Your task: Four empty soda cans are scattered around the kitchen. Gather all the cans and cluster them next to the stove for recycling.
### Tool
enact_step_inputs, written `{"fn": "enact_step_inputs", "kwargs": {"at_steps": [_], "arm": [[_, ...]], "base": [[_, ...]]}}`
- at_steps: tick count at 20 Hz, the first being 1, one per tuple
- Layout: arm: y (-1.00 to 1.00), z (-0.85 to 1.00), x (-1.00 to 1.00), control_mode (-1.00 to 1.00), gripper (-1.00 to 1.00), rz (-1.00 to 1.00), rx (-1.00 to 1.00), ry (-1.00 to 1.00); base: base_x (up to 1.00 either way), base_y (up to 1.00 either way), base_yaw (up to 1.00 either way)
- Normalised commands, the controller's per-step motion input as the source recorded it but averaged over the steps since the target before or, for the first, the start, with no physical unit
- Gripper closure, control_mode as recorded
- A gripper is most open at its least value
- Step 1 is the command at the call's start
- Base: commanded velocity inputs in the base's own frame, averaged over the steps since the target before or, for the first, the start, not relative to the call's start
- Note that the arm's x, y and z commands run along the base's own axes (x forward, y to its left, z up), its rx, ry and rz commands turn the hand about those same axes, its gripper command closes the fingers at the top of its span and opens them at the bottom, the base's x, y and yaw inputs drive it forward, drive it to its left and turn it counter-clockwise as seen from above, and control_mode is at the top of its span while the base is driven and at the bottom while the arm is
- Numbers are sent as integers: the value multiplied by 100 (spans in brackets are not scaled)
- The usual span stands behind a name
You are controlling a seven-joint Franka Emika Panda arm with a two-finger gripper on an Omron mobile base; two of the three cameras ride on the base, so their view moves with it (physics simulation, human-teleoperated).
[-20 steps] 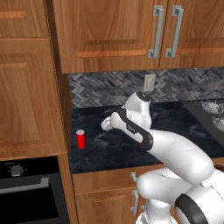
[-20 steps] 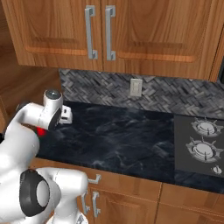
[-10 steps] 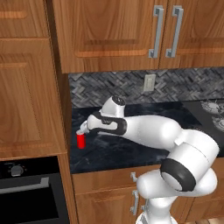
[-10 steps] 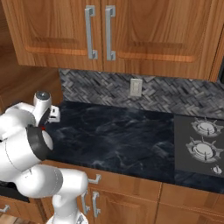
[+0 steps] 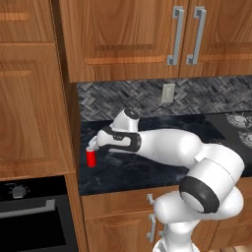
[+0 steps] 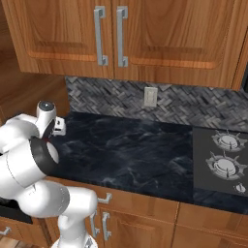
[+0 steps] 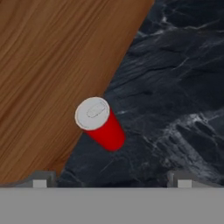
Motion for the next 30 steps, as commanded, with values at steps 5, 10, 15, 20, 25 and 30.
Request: {"fn": "enact_step_inputs", "kwargs": {"at_steps": [5,10,15,20,25,30], "arm": [[28,-7,22,-100,-100,-1,0,0],[34,-9,21,-100,-100,-2,0,1],[11,-14,0,-100,-100,0,0,1],[0,0,0,-100,-100,0,0,0],[2,-3,12,-100,-100,0,0,0],[15,-7,19,-100,-100,0,0,0]], "base": [[0,0,0],[0,0,0],[0,0,0],[0,0,0],[0,0,0],[0,0,0]]}}
